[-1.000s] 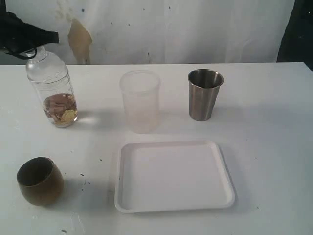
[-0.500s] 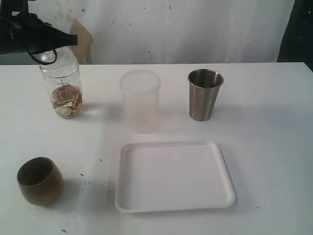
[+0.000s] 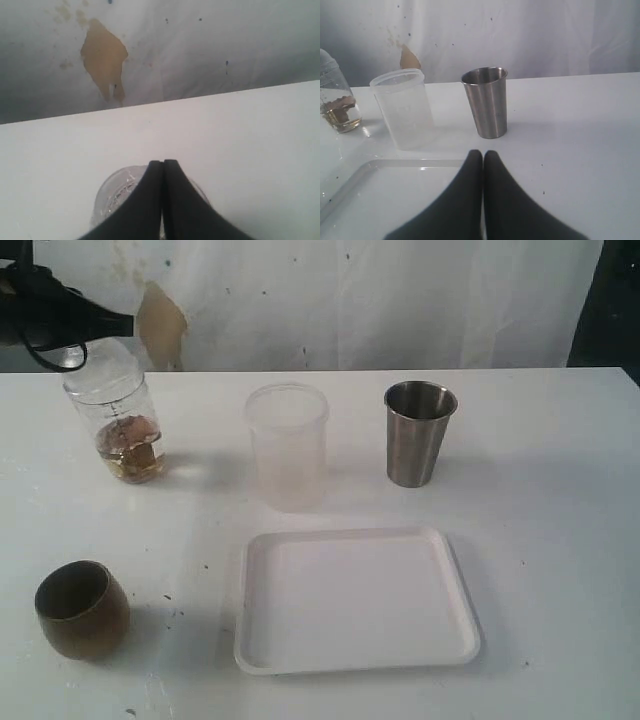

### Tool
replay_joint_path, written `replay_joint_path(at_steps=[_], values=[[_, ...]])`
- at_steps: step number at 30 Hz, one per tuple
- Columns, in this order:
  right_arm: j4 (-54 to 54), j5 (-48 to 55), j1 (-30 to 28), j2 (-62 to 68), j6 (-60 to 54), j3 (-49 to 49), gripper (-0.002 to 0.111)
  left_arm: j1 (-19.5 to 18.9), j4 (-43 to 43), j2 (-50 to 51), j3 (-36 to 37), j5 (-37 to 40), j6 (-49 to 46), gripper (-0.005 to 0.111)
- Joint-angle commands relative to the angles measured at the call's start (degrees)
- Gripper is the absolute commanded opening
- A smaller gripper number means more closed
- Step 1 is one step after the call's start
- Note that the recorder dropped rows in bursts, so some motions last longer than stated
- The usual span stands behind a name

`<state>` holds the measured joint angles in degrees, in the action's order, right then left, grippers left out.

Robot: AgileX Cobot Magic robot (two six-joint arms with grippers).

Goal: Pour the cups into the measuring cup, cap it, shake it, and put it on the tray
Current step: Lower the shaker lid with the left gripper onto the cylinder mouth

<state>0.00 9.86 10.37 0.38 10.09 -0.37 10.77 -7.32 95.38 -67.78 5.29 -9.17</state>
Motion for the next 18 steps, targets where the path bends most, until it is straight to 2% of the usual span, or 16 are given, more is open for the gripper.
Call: replay_joint_path(at_steps=[1,7,14,16,18], values=[[0.0,-0.05,-0.1,-0.38,0.15,0.37,0.0,-0.12,-0.91,-0.77,1.04,4.96,0.36,0.0],[0.0,-0.05,-0.1,-0.38,0.15,0.37,0.0,-0.12,-2.43,-0.77,1.04,4.94,0.36,0.003],[0.0,-0.05,-0.1,-0.38,0.15,0.37,0.0,-0.12,-2.77,-0.89,1.04,1.42,0.6,0.039],[0.0,-0.05,-0.1,-0.38,0.15,0.37,0.0,-0.12,-2.77,-0.97,1.04,0.26,1.27,0.044],[0.0,-0.05,-0.1,-0.38,0.15,0.37,0.0,-0.12,-2.77,-1.12,1.04,-1.15,1.67,0.044]])
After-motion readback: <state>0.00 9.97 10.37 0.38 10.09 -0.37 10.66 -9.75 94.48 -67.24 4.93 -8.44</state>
